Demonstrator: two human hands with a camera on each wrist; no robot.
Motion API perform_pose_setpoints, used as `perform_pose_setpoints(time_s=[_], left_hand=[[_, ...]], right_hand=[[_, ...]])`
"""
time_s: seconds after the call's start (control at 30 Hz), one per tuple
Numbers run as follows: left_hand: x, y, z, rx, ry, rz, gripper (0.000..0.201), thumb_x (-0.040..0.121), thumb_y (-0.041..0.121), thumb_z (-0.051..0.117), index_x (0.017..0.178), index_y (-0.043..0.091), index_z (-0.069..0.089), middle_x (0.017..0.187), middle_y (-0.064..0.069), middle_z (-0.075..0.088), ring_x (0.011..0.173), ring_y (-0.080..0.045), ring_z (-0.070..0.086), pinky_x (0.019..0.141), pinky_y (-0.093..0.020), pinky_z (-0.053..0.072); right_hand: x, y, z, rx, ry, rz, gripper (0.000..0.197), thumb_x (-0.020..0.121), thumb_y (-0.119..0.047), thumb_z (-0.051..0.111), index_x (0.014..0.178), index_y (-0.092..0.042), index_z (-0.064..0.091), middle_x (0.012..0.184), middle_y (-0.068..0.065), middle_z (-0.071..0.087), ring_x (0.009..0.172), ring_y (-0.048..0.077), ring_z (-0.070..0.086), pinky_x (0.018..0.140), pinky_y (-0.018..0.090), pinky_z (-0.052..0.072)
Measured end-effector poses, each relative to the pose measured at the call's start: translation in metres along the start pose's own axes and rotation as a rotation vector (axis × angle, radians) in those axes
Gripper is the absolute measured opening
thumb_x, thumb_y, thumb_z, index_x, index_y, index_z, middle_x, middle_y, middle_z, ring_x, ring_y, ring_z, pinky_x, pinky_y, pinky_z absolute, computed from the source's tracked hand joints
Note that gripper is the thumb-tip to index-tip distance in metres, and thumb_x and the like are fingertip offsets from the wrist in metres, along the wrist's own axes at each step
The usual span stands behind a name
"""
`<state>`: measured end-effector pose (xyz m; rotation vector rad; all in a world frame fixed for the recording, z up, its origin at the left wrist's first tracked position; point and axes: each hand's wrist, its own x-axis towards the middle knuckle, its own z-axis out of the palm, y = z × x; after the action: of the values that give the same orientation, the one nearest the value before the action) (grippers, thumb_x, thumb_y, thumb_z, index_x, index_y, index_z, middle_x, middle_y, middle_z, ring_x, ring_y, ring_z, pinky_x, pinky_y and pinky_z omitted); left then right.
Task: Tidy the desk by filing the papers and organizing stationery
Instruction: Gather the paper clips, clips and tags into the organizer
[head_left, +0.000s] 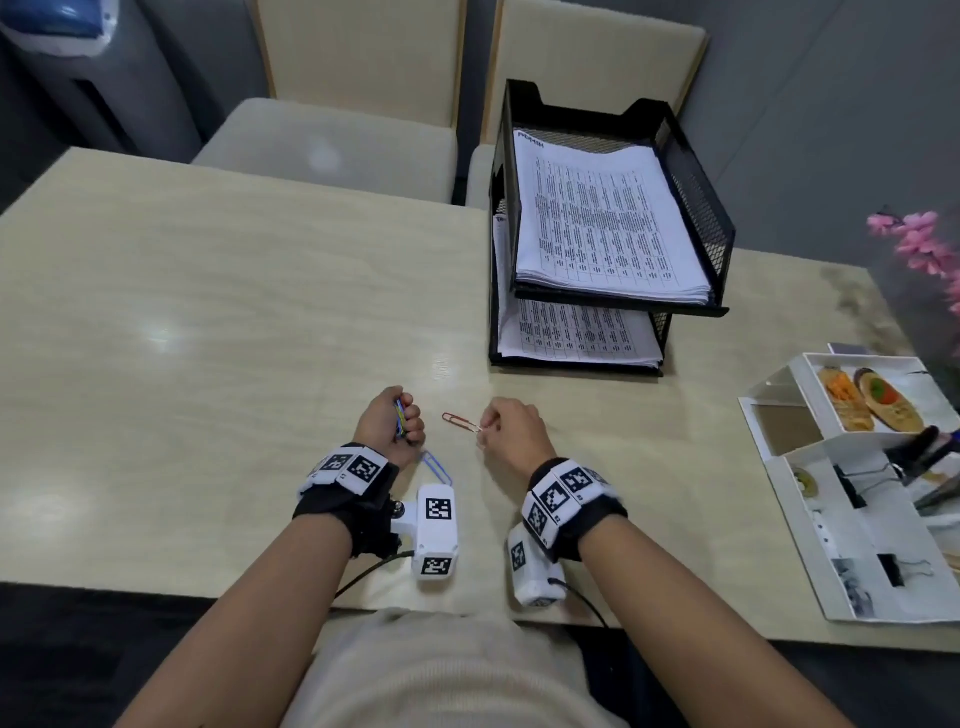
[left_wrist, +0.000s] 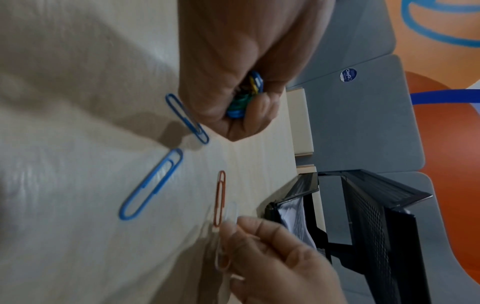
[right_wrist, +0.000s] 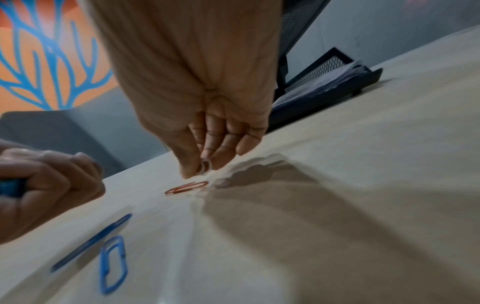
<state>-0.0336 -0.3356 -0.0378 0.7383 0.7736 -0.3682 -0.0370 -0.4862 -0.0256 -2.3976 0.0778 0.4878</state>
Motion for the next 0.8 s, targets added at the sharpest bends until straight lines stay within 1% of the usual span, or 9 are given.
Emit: perform_pose_setpoints(time_s=[0.13, 0.2, 0.3, 0.4, 0.5, 0.57, 0.63, 0.7, 0.8], left_hand=[[-0.002, 0.005, -0.008, -0.031, 0.061, 0.049, 0.036, 0.096, 0.022, 0.031, 0.060, 0.015, 0.034, 0.028, 0.005, 0.035, 0.022, -0.007, 0.033, 0.029, -0.008, 0.025], [-0.003, 0.008, -0.014, -0.110, 0.081, 0.068, 0.037, 0.096, 0.021, 0.033, 0.060, 0.013, 0.035, 0.029, 0.003, 0.038, 0.023, -0.009, 0.039, 0.031, -0.008, 0.032], [-0.002, 0.010, -0.022, -0.167, 0.100, 0.088, 0.039, 0.097, 0.023, 0.035, 0.060, 0.011, 0.038, 0.032, 0.000, 0.048, 0.029, -0.012, 0.055, 0.046, -0.017, 0.046], [-0.001, 0.010, -0.026, -0.196, 0.104, 0.098, 0.039, 0.097, 0.024, 0.036, 0.062, 0.008, 0.041, 0.057, -0.008, 0.055, 0.038, -0.016, 0.063, 0.044, -0.017, 0.052], [0.002, 0.008, -0.025, -0.182, 0.093, 0.092, 0.039, 0.098, 0.024, 0.032, 0.066, 0.007, 0.044, 0.065, -0.010, 0.055, 0.055, -0.023, 0.064, 0.048, -0.019, 0.052], [0.004, 0.004, -0.025, -0.187, 0.037, 0.061, 0.039, 0.098, 0.026, 0.028, 0.070, 0.007, 0.046, 0.065, -0.010, 0.053, 0.049, -0.019, 0.061, 0.045, -0.018, 0.050], [0.005, 0.002, -0.025, -0.179, -0.019, 0.035, 0.040, 0.098, 0.031, 0.025, 0.073, 0.008, 0.048, 0.058, -0.008, 0.055, 0.038, -0.015, 0.057, 0.043, -0.015, 0.047], [0.004, 0.004, -0.027, -0.170, 0.004, 0.020, 0.042, 0.098, 0.032, 0.026, 0.068, 0.010, 0.045, 0.040, -0.003, 0.052, 0.030, -0.010, 0.050, 0.038, -0.011, 0.042], [-0.001, 0.010, -0.033, -0.108, 0.015, 0.000, 0.040, 0.097, 0.030, 0.030, 0.061, 0.015, 0.038, 0.031, 0.004, 0.040, 0.023, -0.007, 0.036, 0.029, -0.007, 0.028]], right_hand=[[0.019, -0.008, 0.015, -0.103, 0.005, -0.032, 0.019, 0.081, -0.004, 0.053, 0.097, -0.008, 0.064, 0.104, 0.018, 0.063, 0.101, 0.033, 0.055, 0.084, 0.032, 0.045], [0.020, -0.007, 0.019, -0.188, 0.011, -0.080, 0.015, 0.083, -0.005, 0.054, 0.094, -0.007, 0.063, 0.106, 0.016, 0.062, 0.102, 0.032, 0.054, 0.083, 0.033, 0.043], [0.018, -0.009, 0.020, -0.286, -0.042, -0.130, 0.010, 0.084, -0.006, 0.051, 0.088, -0.006, 0.060, 0.106, 0.017, 0.058, 0.103, 0.033, 0.052, 0.086, 0.039, 0.045], [0.014, -0.017, 0.017, -0.176, -0.044, -0.094, 0.012, 0.080, -0.002, 0.049, 0.079, -0.014, 0.054, 0.096, 0.018, 0.061, 0.091, 0.032, 0.057, 0.078, 0.033, 0.047], [0.009, -0.038, 0.016, 0.128, 0.004, -0.120, 0.016, 0.078, -0.001, 0.060, 0.073, -0.015, 0.055, 0.067, 0.000, 0.055, 0.063, 0.009, 0.051, 0.061, 0.019, 0.040], [0.004, -0.056, 0.014, 0.266, -0.030, -0.191, 0.017, 0.074, -0.004, 0.070, 0.072, -0.015, 0.057, 0.060, -0.007, 0.050, 0.056, 0.001, 0.045, 0.051, 0.006, 0.036], [0.000, -0.068, 0.013, 0.337, -0.051, -0.233, 0.017, 0.073, -0.011, 0.075, 0.072, -0.014, 0.058, 0.061, -0.004, 0.052, 0.055, 0.003, 0.045, 0.050, 0.006, 0.038], [0.003, -0.068, 0.014, 0.292, -0.002, -0.236, 0.015, 0.076, -0.012, 0.072, 0.071, -0.014, 0.058, 0.066, 0.000, 0.055, 0.061, 0.010, 0.050, 0.054, 0.009, 0.038], [0.008, -0.054, 0.019, 0.101, 0.008, -0.145, 0.016, 0.079, -0.009, 0.060, 0.067, -0.017, 0.053, 0.077, 0.006, 0.061, 0.084, 0.026, 0.059, 0.069, 0.026, 0.041]])
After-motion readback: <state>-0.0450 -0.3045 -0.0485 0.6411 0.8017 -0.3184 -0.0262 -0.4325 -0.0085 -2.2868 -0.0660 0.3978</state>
